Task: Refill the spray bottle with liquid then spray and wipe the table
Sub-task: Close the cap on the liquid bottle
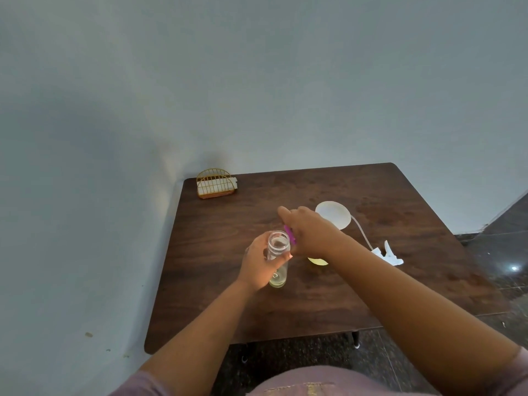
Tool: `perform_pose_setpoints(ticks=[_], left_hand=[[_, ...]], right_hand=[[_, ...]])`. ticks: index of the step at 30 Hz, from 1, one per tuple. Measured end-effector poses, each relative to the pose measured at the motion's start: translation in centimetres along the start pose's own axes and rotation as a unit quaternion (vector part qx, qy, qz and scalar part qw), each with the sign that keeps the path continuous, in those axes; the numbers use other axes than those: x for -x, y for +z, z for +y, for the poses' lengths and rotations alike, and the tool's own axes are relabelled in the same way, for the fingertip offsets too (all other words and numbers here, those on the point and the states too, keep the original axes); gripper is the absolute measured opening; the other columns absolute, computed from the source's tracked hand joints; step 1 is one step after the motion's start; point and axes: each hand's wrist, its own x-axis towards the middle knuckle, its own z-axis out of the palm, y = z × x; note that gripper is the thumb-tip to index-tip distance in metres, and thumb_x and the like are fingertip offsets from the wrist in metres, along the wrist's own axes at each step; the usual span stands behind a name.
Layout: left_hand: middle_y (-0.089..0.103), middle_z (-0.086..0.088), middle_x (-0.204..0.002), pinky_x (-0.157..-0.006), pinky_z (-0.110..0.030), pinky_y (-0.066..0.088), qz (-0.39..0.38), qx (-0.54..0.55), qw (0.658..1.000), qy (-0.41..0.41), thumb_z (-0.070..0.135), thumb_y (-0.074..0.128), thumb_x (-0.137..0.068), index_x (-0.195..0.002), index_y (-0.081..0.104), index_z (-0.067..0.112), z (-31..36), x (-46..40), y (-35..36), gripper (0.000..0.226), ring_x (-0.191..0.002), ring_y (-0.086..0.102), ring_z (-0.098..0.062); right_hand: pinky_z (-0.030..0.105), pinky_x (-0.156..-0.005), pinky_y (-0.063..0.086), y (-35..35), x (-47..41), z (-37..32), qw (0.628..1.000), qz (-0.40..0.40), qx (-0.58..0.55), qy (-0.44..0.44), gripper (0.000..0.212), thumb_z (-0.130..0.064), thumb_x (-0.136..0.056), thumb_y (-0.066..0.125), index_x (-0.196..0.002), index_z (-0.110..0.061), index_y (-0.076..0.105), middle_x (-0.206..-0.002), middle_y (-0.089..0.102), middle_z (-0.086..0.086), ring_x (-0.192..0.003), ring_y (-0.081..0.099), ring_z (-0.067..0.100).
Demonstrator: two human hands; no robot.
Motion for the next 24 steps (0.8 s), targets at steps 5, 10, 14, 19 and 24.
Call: perform_pose_setpoints(ticks=[5,10,14,19,24], left_hand=[[0.068,0.009,-0.108,-0.083,-0.016,0.047,-0.01,0.01,1.0,-0.009,0.024,0.08,-0.078,-0.117,0.062,0.023,0.2,0.0,0.1,0.044,-0.1,0.064,-0.007],[0.066,0.001,-0.114,-0.092,-0.029,0.051,-0.015,-0.008,0.999,-0.028,0.018,0.08,-0.078,-0.12,0.059,0.018,0.1,-0.1,0.4,0.046,-0.104,0.062,-0.013],[0.069,0.0,-0.106,-0.09,-0.039,0.054,0.004,0.01,0.999,-0.052,0.012,0.082,-0.073,-0.111,0.06,0.016,-0.7,-0.1,0.4,0.044,-0.1,0.065,-0.015],[0.07,0.002,-0.102,-0.087,-0.046,0.055,0.012,0.024,0.998,-0.062,0.009,0.081,-0.073,-0.104,0.06,0.025,-1.2,-0.3,0.5,0.041,-0.097,0.067,-0.015],[0.069,0.0,-0.107,-0.091,-0.047,0.054,0.012,0.052,0.995,-0.079,0.007,0.08,-0.075,-0.111,0.059,0.017,-1.8,-0.5,0.9,0.043,-0.103,0.066,-0.015]], right_hand=[[0.028,-0.078,0.042,0.0,-0.3,0.1,0.999,-0.029,0.009,-0.031,0.043,-0.023,-0.077,0.072,-0.117,-0.019,0.055,-0.107,0.057,0.0,-0.102,0.044,0.017],[0.029,-0.092,0.043,0.9,-0.4,-0.7,0.997,-0.071,0.008,-0.027,0.054,-0.021,-0.084,0.069,-0.134,-0.021,0.049,-0.123,0.047,0.002,-0.114,0.045,0.019],[0.031,-0.098,0.044,1.9,-0.8,-1.5,0.995,-0.093,0.016,-0.029,0.064,-0.015,-0.087,0.065,-0.145,-0.022,0.037,-0.13,0.042,0.005,-0.118,0.046,0.022],[0.035,-0.1,0.045,2.4,-0.8,-2.1,0.992,-0.102,0.073,-0.02,0.072,-0.007,-0.087,0.062,-0.149,-0.021,0.027,-0.137,0.039,0.009,-0.119,0.043,0.026],[0.036,-0.101,0.044,2.3,-0.9,-2.2,0.985,-0.124,0.117,-0.035,0.078,-0.006,-0.088,0.062,-0.152,-0.026,0.021,-0.14,0.035,0.01,-0.122,0.039,0.027]])
